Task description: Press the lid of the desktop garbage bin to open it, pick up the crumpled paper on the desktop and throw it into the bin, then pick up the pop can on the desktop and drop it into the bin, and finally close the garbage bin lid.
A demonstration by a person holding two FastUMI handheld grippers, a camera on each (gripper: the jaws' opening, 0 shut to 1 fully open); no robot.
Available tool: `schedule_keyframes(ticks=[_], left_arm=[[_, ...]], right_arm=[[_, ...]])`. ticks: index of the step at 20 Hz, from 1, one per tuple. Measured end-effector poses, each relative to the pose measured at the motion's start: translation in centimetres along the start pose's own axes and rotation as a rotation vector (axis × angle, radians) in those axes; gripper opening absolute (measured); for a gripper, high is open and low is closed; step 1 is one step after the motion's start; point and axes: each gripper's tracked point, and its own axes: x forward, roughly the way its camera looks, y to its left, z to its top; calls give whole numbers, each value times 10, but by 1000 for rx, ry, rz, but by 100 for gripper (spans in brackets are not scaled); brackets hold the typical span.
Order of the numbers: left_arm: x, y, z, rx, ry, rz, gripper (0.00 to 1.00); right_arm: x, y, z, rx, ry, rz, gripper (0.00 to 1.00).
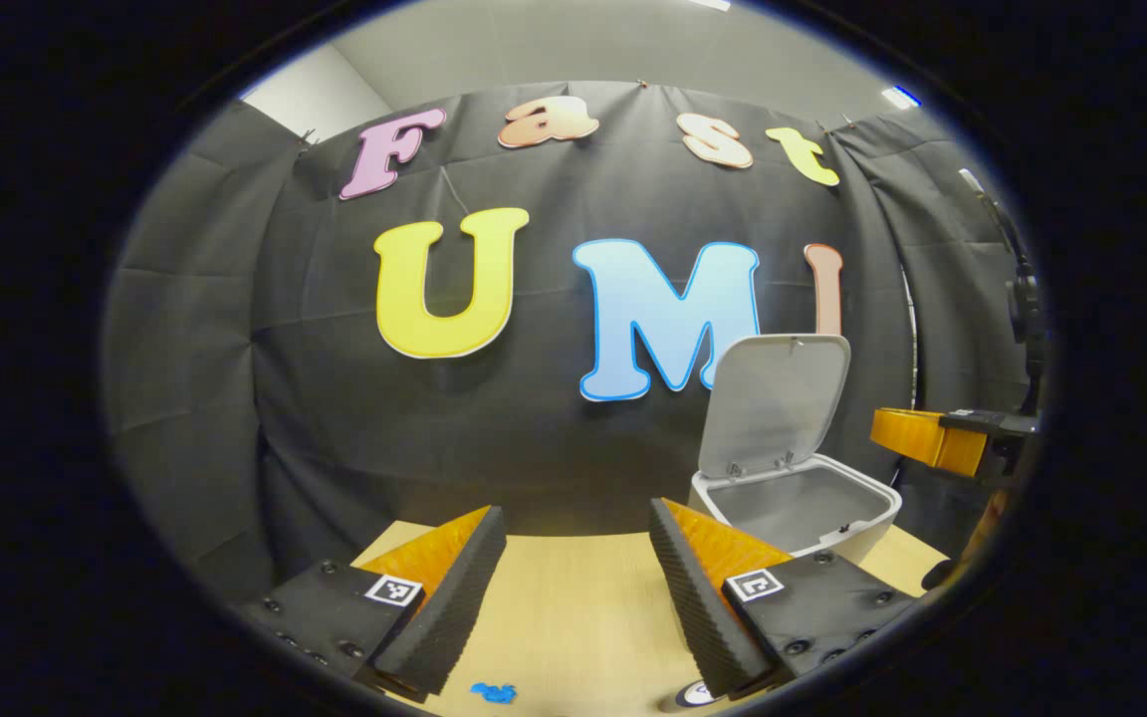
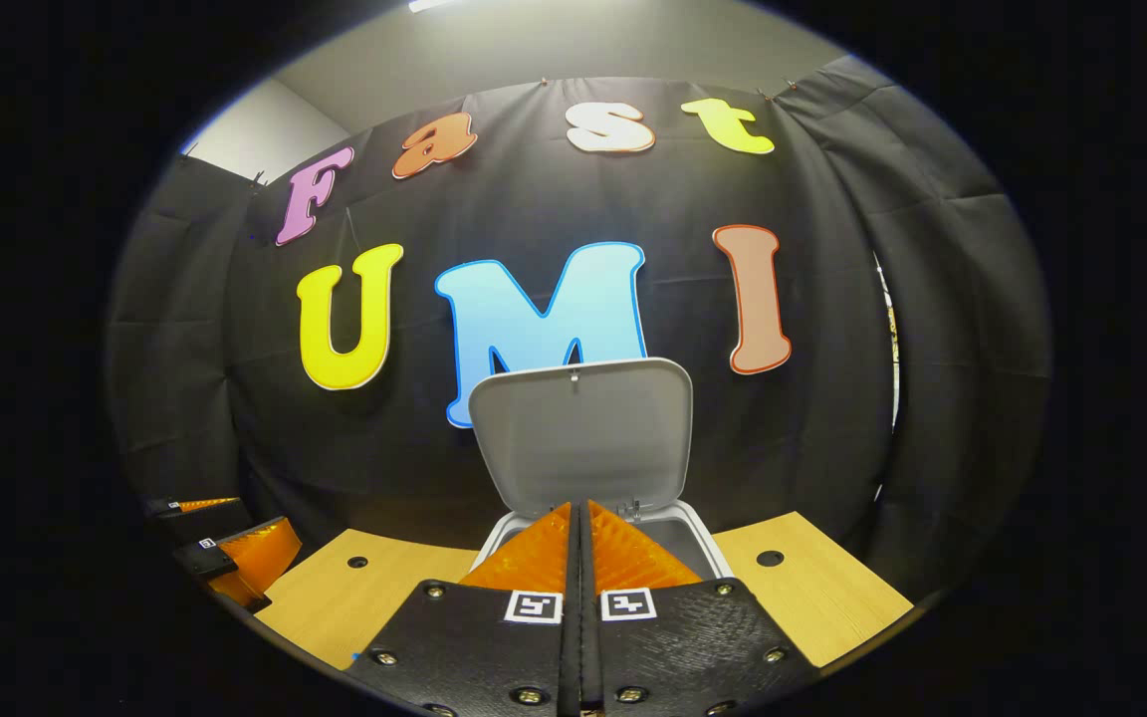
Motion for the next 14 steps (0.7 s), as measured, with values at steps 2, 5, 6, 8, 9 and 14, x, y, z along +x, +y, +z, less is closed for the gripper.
schedule_keyframes(ticks=[2, 5, 6, 8, 9, 14], left_arm=[[-1, 1, -1, -3, 2, 4, 96], [1, 11, -5, -16, 5, 15, 95], [1, 17, -8, -13, 8, 25, 95], [3, 26, -13, -2, 16, 42, 96], [2, 31, -18, 3, 21, 45, 95], [-3, 63, -45, -1, 74, 90, 96]], right_arm=[[0, 1, -1, -1, 0, 2, 0], [0, 3, -2, -3, 9, 7, 0], [0, 4, -3, -3, 12, 10, 0], [0, 6, -4, -3, 14, 15, 0], [0, 7, -4, -3, 17, 18, 0], [0, 14, -10, -10, 35, 33, 0]])
